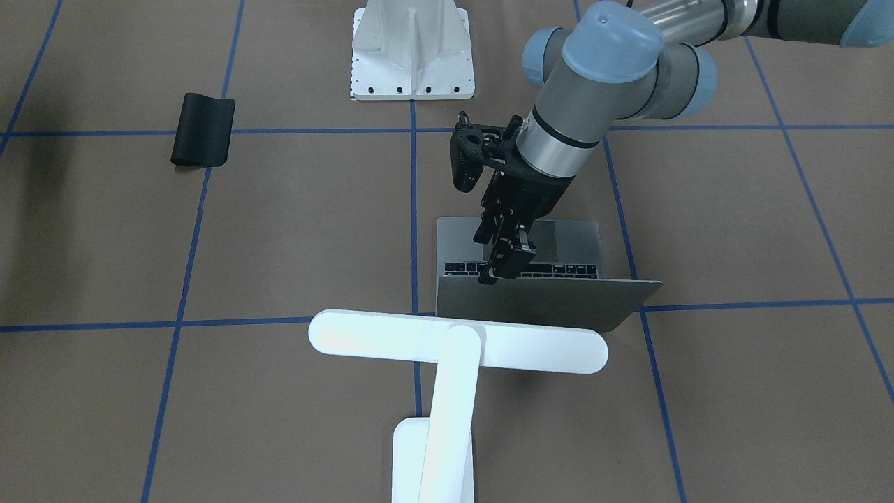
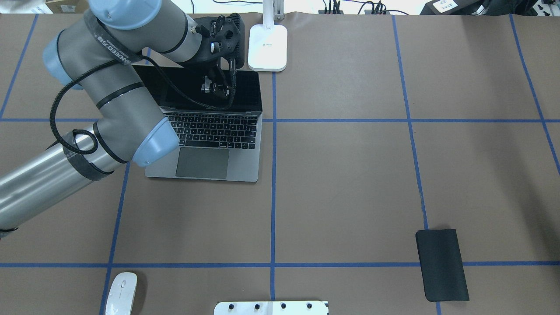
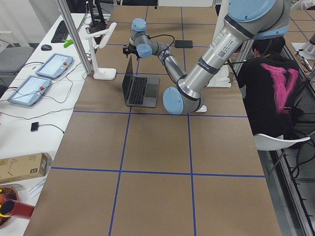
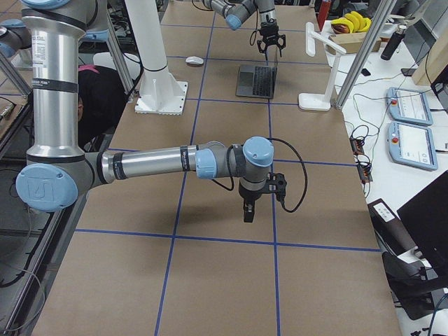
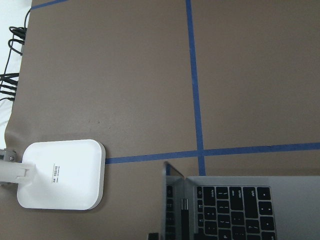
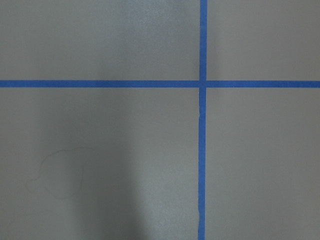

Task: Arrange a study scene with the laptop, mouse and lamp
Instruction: 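Carry the laptop with the left gripper toward the lamp and set it down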

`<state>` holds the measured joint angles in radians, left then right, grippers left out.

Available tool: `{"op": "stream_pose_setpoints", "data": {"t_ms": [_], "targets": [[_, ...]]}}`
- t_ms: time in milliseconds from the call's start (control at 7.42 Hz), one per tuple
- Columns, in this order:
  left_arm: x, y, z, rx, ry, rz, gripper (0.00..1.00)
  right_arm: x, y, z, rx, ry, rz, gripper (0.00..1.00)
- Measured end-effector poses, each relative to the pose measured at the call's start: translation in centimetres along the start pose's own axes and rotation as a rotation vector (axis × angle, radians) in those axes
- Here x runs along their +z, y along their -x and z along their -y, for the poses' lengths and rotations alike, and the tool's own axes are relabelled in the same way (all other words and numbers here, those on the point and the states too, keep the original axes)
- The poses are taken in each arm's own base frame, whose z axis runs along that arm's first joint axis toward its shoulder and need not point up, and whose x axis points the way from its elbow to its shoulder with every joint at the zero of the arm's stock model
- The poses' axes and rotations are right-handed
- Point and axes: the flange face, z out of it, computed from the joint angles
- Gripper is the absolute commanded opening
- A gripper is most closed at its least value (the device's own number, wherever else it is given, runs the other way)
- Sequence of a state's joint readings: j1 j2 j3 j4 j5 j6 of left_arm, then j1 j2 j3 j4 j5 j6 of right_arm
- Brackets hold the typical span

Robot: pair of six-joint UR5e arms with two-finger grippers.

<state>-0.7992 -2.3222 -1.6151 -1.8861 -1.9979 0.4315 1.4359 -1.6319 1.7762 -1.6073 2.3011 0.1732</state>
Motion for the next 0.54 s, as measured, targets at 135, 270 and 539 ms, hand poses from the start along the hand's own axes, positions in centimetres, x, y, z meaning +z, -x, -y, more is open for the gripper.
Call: {"op": "stream_pose_setpoints", "data": {"t_ms": [135, 270, 539], "targets": [[-0.5, -0.1, 0.3, -0.01, -0.009, 0.004, 0.96, -0.1, 0.1, 0.0, -0.002, -0.002, 0.0, 1.0], [-1.2, -0.2, 0.6, -0.045, -0.021, 0.009, 0.99, -0.1, 0.1, 0.0, -0.002, -0.003, 0.0, 1.0], [-2.9, -1.7, -1.6, -0.153, -0.028, 0.007, 1.0, -0.9, 1.0, 0.2, -0.016, -0.018, 0.01, 1.0]]}}
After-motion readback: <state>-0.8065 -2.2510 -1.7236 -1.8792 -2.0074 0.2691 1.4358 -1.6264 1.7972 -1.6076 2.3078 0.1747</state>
